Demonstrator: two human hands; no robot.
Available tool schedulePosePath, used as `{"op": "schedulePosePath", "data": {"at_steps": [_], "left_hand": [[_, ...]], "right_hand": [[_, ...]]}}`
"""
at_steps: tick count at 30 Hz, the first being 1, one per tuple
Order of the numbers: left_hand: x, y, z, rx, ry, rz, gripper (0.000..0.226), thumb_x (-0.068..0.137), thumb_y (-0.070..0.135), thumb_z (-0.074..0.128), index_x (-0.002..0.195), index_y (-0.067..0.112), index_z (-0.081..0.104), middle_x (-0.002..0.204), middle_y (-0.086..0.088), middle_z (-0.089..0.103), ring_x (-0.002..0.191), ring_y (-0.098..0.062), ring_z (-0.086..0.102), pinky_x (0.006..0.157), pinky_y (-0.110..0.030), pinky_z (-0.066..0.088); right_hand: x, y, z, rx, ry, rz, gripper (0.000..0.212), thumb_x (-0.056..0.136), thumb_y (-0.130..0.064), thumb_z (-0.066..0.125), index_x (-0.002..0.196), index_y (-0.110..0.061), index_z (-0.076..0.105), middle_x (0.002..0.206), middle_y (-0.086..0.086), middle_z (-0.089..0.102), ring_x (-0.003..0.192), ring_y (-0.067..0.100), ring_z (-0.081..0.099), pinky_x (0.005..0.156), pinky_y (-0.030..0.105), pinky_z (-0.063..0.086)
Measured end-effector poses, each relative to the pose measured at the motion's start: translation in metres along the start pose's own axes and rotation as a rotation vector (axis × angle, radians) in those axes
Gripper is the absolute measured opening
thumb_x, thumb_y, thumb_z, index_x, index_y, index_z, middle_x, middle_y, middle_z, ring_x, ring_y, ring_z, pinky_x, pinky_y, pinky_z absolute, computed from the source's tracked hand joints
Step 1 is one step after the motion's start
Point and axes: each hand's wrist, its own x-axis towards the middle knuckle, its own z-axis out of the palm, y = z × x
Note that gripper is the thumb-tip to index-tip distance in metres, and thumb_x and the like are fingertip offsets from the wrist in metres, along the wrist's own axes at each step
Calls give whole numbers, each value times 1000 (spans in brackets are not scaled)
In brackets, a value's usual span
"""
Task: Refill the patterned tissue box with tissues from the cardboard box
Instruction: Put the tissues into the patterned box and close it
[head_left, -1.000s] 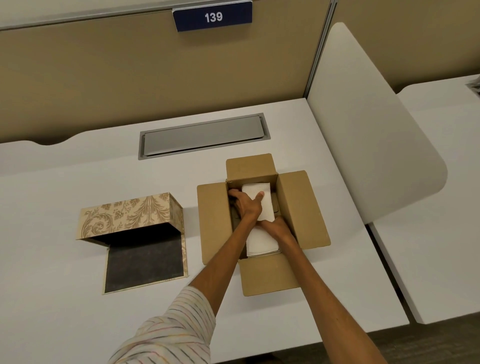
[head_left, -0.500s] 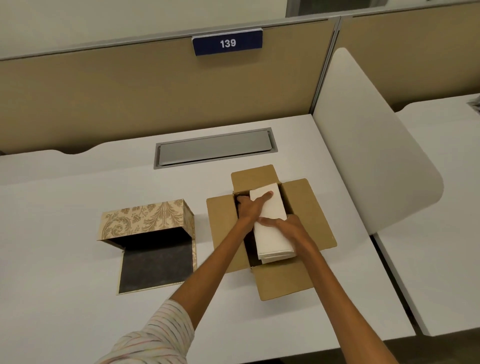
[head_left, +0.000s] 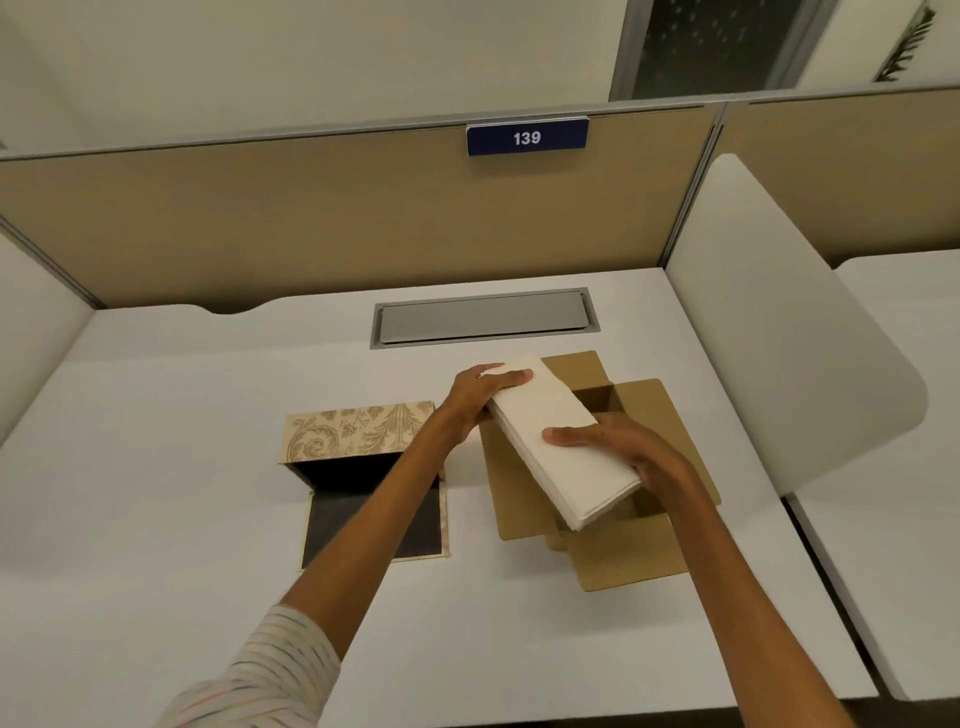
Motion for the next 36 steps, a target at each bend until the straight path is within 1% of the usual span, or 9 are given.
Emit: {"op": "schedulePosePath", "data": {"at_steps": [5,8,13,16,19,23,26,31,36], "left_hand": [[-31,-9,-82,29,-11,-27,74,70,40,85,135,18,58,129,-4,64,115,-26,63,93,-40,59],[-51,-23,-130,-33,18,-43,76,65,41,87,133,21,58,124,2,65,113,-21,62,85,-34,60],[-84,-52,-199,-216,153,-79,49,79,26,81,122,18,60,118,-4,65,109,-23,61,76,-37,61],[-101,-76,-229,-308,166,-66,44,83,22,77,122,18,60,122,-8,66,115,-29,62,89,-49,60],[-114,-103,-247,-345,226,-87,58,86,21,74,138,8,50,132,-14,63,121,-33,60,101,-53,52],[-117,-138,-248,-379,375,-132,63,88,24,72,140,5,40,136,-19,57,126,-36,56,107,-53,47],[-111,-153,-238,-316,447,-151,55,95,28,63,138,11,33,140,-15,48,130,-34,48,114,-51,41],[-98,-162,-235,-173,466,-154,41,102,26,47,136,11,29,140,-15,43,115,-23,46,97,-35,45],[-92,-170,-235,-40,480,-54,38,104,25,44,136,10,29,142,-15,41,114,-19,43,95,-30,41]], "right_hand": [[-2,-23,29,-117,-143,29,48,63,-52,81,97,-21,67,93,3,75,83,19,71,63,25,55],[7,-35,57,-156,-175,47,57,61,-51,83,106,-18,68,100,5,74,90,22,70,74,31,57],[21,-46,113,-19,-155,70,56,58,-41,88,104,-18,67,108,6,69,101,25,63,72,35,56],[29,-44,154,170,-67,27,54,59,-31,90,105,-13,68,104,7,73,93,22,68,75,33,57],[39,-34,197,377,60,-17,37,65,-23,88,96,-10,70,104,9,75,80,15,72,69,26,57],[59,-8,251,514,306,8,62,74,-27,82,123,-5,53,120,9,64,106,23,63,93,35,52],[69,8,276,539,431,29,59,79,-30,77,123,-11,42,124,9,55,106,22,56,90,32,50],[93,23,282,482,448,24,57,81,-31,75,121,-12,39,129,11,50,115,26,53,100,38,49],[106,32,289,444,483,5,53,82,-32,74,114,-14,36,118,7,47,106,22,51,91,30,47]]}}
